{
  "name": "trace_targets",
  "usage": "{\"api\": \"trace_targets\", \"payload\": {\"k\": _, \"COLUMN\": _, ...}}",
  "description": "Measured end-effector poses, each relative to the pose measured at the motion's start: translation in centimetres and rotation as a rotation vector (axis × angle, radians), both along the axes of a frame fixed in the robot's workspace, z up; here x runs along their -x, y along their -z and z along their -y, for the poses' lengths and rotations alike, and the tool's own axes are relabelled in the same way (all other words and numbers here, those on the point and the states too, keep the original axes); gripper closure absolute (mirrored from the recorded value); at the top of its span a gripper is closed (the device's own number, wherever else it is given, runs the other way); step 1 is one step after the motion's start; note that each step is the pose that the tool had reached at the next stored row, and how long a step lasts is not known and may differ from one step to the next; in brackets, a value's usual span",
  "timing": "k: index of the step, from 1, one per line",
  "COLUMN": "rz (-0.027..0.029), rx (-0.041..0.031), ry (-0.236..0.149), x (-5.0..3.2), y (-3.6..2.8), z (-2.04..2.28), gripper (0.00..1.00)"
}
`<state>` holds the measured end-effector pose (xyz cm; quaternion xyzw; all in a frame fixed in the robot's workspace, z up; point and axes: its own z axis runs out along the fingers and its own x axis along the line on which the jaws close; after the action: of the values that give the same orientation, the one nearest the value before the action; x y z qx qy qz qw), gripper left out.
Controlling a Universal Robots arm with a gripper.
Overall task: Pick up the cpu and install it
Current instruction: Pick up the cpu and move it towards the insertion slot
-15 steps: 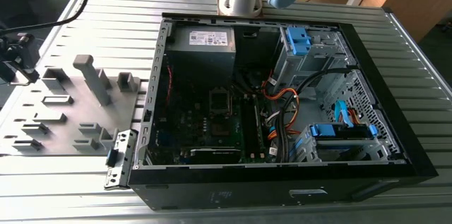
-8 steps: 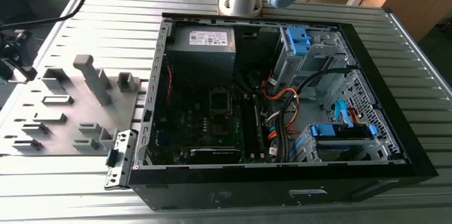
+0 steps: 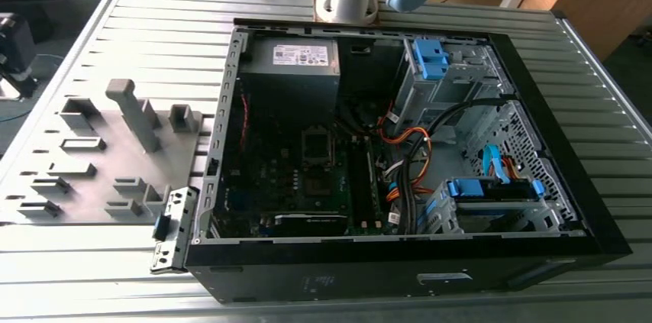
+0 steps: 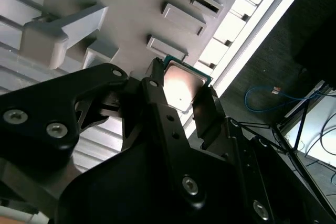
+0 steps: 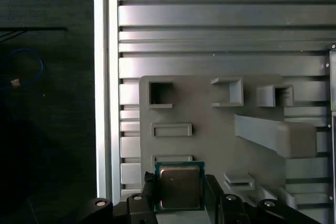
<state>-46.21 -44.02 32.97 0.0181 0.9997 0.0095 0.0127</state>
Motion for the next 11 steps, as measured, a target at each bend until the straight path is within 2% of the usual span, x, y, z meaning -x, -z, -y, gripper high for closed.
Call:
{"api": "trace_targets", "payload": {"k": 7, "rz": -0.0001, "rx": 0.0001, "ry": 0.0, "x": -0.01, "y": -3.05, "z": 0.0, "gripper": 0.53}}
{"api": "trace_targets", "payload": {"k": 9, "rz": 0.0, "rx": 0.0, "ry": 0.0, "x": -0.01, "y": -3.66, "z": 0.0, "gripper": 0.53}}
{"api": "trace_targets", "payload": {"k": 11, "rz": 0.0002, "rx": -0.0001, "ry": 0.0, "x": -0.01, "y": -3.85, "z": 0.0, "gripper": 0.53}}
